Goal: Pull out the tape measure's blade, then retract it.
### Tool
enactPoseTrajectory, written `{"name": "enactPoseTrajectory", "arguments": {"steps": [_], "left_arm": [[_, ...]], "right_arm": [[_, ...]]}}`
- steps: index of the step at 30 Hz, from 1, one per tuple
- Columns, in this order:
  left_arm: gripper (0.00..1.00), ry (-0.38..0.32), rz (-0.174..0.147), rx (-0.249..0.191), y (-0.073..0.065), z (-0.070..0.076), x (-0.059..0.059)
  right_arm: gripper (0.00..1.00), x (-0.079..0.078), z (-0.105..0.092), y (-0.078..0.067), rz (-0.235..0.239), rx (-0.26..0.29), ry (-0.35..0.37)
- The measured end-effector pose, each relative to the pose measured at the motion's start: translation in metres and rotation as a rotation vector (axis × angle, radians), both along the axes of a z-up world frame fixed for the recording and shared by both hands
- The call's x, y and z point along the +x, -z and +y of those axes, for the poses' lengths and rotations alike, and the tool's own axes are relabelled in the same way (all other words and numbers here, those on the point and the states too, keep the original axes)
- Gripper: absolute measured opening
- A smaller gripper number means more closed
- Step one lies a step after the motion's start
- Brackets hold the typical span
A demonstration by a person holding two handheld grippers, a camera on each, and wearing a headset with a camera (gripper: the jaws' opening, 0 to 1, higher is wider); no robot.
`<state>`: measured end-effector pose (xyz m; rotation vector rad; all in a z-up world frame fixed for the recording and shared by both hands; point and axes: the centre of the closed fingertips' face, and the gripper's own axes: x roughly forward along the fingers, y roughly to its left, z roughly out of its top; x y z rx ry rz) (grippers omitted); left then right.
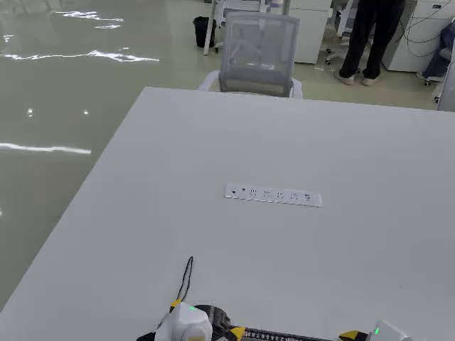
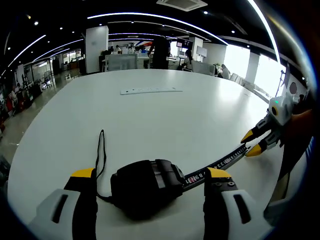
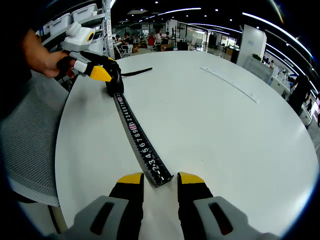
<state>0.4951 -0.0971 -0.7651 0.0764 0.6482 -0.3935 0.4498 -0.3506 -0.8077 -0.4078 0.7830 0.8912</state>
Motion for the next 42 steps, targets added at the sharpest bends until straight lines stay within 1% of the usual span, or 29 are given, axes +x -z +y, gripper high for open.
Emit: {"name": "enactPoseTrajectory", "arguments": {"steps": [2,4,5,6,7,11,17,20,21,22,23,24,26,27,28,30,31,32,33,35,36,37,39,40,42], "left_arm": [[0.84,0.009,-0.008,0.002,-0.001,-0.002,0.0],[0.84,0.01,-0.009,0.002,-0.001,-0.003,0.0],[0.84,0.009,-0.009,-0.002,-0.001,-0.004,0.0],[0.84,0.007,-0.01,-0.004,-0.001,-0.004,0.001],[0.84,0.006,-0.013,-0.006,-0.001,-0.004,0.001],[0.83,0.007,-0.018,-0.007,-0.002,-0.005,0.003],[0.79,-0.006,-0.006,0.001,0.001,-0.003,0.001],[0.78,-0.019,-0.003,-0.012,0.001,-0.004,0.002],[0.76,-0.024,-0.001,-0.016,0.001,-0.005,0.002],[0.74,-0.042,0.006,-0.033,0.001,-0.005,0.002],[0.73,-0.058,0.007,-0.03,0.001,-0.004,0.003],[0.72,-0.057,0.01,-0.032,0.001,-0.004,0.003],[0.73,-0.061,0.015,-0.02,0.004,-0.005,0.006],[0.72,-0.058,0.022,0.003,0.006,-0.004,0.006],[0.71,-0.055,0.027,0.021,0.008,-0.003,0.007],[0.67,-0.066,0.031,0.033,0.011,0.0,0.009],[0.67,-0.069,0.034,0.031,0.012,0.0,0.009],[0.67,-0.081,0.041,0.014,0.013,0.0,0.009],[0.68,-0.086,0.043,0.009,0.013,0.001,0.01],[0.69,-0.091,0.05,0.007,0.015,0.0,0.011],[0.7,-0.088,0.061,0.014,0.017,0.0,0.011],[0.7,-0.086,0.064,0.026,0.019,0.0,0.011],[0.67,-0.094,0.063,0.031,0.019,0.003,0.011],[0.67,-0.104,0.073,0.016,0.02,0.003,0.01],[0.67,-0.108,0.082,0.008,0.021,0.004,0.01]], "right_arm": [[0.24,0.0,0.0,0.001,0.007,0.001,-0.001],[0.23,0.0,0.002,0.001,0.02,0.029,0.008],[0.22,0.0,0.001,0.004,0.02,0.026,0.0],[0.2,0.003,0.002,0.003,-0.015,0.014,-0.03],[0.18,0.005,0.002,0.005,0.006,0.021,-0.006],[0.16,0.003,0.002,0.004,0.015,0.027,-0.003],[0.15,0.002,0.003,0.004,0.015,0.017,-0.019],[0.15,0.001,0.002,0.004,0.017,0.01,-0.022],[0.15,0.001,0.001,0.004,0.018,0.011,-0.021],[0.15,0.001,0.002,0.003,0.018,0.013,-0.017],[0.15,0.001,0.002,0.002,0.018,0.014,-0.015],[0.15,0.0,0.002,0.002,0.017,0.014,-0.014],[0.15,0.001,0.001,0.003,0.016,0.014,-0.01],[0.15,0.001,0.001,0.004,0.015,0.015,-0.008],[0.15,0.001,0.0,0.004,0.015,0.017,-0.006],[0.15,0.001,0.0,0.003,0.013,0.021,-0.003],[0.15,0.001,0.0,0.003,0.013,0.023,-0.001],[0.15,0.001,0.0,0.003,0.014,0.025,0.002],[0.15,0.001,0.0,0.003,0.014,0.024,0.001],[0.15,0.001,0.001,0.002,0.016,0.022,0.001],[0.15,0.001,0.001,0.002,0.016,0.021,0.001],[0.15,0.001,0.0,0.003,0.017,0.019,0.0],[0.15,0.001,0.0,0.003,0.018,0.019,0.0],[0.15,0.001,0.0,0.003,0.017,0.019,0.001],[0.15,0.001,0.0,0.003,0.018,0.019,0.002]]}}
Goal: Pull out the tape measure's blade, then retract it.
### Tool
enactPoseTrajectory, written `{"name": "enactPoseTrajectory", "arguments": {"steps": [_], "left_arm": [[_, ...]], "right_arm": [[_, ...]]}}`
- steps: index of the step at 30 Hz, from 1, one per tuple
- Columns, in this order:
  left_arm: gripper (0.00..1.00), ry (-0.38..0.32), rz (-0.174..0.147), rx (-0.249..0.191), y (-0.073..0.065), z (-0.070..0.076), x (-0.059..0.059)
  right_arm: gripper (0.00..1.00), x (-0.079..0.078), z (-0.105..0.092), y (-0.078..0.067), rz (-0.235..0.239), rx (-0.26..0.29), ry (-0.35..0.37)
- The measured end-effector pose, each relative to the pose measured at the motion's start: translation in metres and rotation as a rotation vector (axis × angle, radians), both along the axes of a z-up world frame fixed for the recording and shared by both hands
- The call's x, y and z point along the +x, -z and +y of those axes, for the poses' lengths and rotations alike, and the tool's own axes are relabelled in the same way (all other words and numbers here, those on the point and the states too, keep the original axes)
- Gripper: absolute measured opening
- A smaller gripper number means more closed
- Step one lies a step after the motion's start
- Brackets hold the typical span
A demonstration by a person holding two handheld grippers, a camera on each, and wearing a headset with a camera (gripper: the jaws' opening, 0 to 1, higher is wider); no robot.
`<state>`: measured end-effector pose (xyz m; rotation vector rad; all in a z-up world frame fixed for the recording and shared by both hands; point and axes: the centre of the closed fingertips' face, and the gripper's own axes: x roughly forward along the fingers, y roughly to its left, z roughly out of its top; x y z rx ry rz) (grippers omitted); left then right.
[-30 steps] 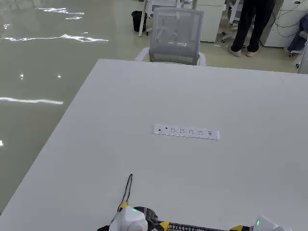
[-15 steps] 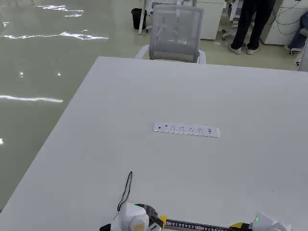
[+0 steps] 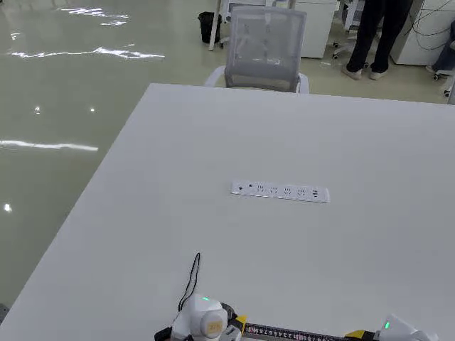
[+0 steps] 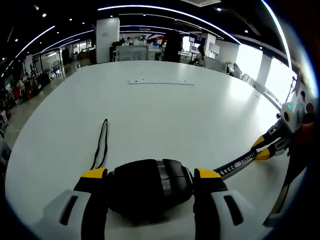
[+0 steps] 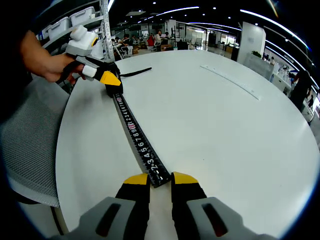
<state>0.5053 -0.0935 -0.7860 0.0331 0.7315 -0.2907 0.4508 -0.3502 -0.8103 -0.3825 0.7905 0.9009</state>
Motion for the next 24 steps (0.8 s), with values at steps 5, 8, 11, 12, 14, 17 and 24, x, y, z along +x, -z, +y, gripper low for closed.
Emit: {"name": "enactPoseTrajectory", "arguments": {"steps": [5,8,11,12,14,17,24], "left_arm": [[0.67,0.002,0.009,0.007,0.0009,-0.0005,-0.0004],[0.66,0.018,0.019,0.041,0.0027,-0.0011,-0.0008],[0.65,0.034,0.03,0.067,0.004,-0.0007,-0.0012],[0.65,0.036,0.033,0.071,0.0042,-0.0005,-0.0015],[0.65,0.044,0.029,0.077,0.0043,-0.0003,-0.002],[0.64,0.052,0.03,0.082,0.0047,0.0,-0.0019],[0.64,0.054,0.021,0.074,0.0038,0.0004,-0.0014]], "right_arm": [[0.15,0.0,-0.0004,0.0007,0.001,0.0,0.001],[0.15,-0.0002,-0.0005,0.0007,0.002,-0.003,0.001],[0.15,-0.0002,-0.0003,0.0013,0.0,-0.009,-0.003],[0.15,-0.0003,-0.0002,0.0012,0.001,-0.01,-0.004],[0.15,-0.0007,0.0001,0.0007,0.001,-0.011,-0.006],[0.15,-0.0004,-0.0003,0.0011,0.002,-0.012,-0.006],[0.15,-0.0006,0.0002,0.0006,0.003,-0.018,-0.01]]}}
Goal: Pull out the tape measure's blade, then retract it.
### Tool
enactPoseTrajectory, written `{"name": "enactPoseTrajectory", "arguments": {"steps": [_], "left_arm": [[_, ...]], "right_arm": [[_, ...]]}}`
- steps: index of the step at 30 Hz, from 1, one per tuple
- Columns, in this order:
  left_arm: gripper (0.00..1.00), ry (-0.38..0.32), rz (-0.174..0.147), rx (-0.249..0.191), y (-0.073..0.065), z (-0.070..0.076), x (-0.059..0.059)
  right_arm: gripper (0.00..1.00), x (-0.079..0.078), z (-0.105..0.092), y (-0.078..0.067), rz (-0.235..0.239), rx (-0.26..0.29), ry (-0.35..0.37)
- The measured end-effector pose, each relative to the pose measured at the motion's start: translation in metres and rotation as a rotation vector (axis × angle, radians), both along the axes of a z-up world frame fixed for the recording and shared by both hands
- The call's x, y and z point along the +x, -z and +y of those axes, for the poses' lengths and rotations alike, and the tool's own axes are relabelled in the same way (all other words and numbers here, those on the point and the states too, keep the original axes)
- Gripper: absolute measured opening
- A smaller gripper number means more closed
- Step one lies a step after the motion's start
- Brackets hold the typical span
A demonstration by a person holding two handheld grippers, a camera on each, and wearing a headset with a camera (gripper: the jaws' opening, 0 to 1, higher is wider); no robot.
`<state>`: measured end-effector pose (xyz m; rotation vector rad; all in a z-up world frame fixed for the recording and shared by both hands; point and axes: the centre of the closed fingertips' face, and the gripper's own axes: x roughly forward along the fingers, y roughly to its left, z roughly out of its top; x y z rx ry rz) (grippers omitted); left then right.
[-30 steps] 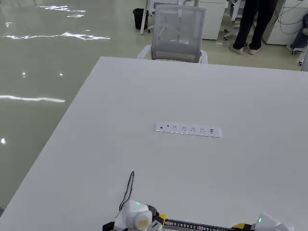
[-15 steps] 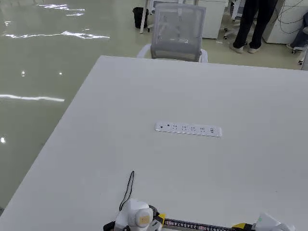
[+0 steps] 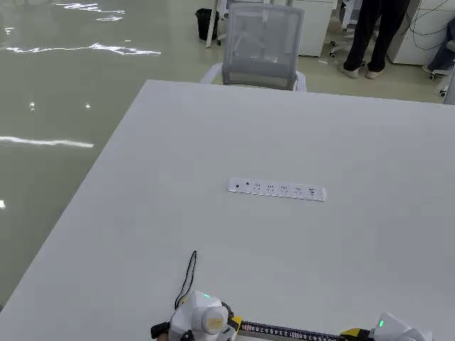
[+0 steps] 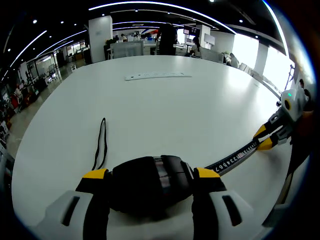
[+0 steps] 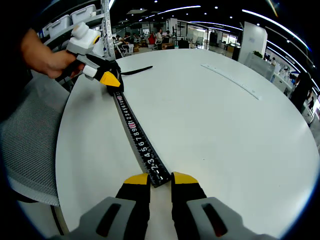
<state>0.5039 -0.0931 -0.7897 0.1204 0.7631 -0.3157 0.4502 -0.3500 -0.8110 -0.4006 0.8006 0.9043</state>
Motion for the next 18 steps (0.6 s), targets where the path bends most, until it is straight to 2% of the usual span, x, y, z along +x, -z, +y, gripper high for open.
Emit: {"name": "enactPoseTrajectory", "arguments": {"steps": [18], "left_arm": [[0.64,0.0,-0.007,-0.009,-0.0011,0.0,-0.0021]], "right_arm": [[0.15,-0.0002,0.0001,0.0004,0.005,-0.011,-0.006]]}}
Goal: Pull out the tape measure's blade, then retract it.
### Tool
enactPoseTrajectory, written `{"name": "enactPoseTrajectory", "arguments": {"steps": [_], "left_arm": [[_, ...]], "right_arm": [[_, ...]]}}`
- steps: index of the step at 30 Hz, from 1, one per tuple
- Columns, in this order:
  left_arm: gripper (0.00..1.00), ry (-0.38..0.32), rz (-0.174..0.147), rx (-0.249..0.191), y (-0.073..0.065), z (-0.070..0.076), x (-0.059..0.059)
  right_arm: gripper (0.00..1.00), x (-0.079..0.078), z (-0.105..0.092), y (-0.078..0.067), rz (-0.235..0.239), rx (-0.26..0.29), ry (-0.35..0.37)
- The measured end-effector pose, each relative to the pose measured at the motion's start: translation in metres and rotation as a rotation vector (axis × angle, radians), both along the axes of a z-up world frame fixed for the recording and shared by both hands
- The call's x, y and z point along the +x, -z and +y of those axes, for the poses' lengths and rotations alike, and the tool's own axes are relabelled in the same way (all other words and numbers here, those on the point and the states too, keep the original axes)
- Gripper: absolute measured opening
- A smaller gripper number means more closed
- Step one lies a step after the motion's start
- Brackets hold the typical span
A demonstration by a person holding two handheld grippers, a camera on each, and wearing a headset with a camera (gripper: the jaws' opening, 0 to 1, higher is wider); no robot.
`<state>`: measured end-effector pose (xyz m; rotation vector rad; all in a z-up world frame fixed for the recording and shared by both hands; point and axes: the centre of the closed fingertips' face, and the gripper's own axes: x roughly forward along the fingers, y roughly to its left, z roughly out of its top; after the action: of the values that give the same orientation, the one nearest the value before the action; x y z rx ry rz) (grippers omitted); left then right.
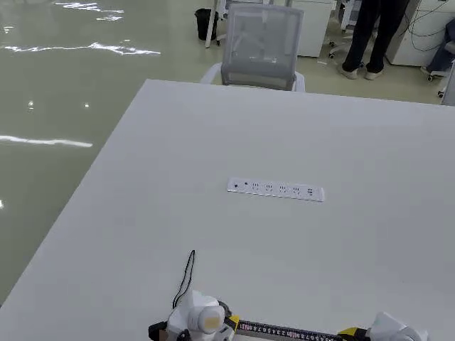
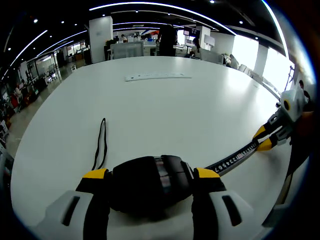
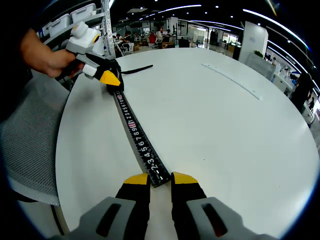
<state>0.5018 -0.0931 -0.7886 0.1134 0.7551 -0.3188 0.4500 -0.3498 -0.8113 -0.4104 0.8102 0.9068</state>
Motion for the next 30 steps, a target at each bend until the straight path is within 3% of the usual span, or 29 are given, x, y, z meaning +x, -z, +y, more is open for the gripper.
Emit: {"name": "enactPoseTrajectory", "arguments": {"steps": [30], "left_arm": [[0.63,0.007,0.009,-0.01,0.001,-0.001,0.0]], "right_arm": [[0.14,0.001,0.011,0.0,0.016,-0.005,-0.026]]}}
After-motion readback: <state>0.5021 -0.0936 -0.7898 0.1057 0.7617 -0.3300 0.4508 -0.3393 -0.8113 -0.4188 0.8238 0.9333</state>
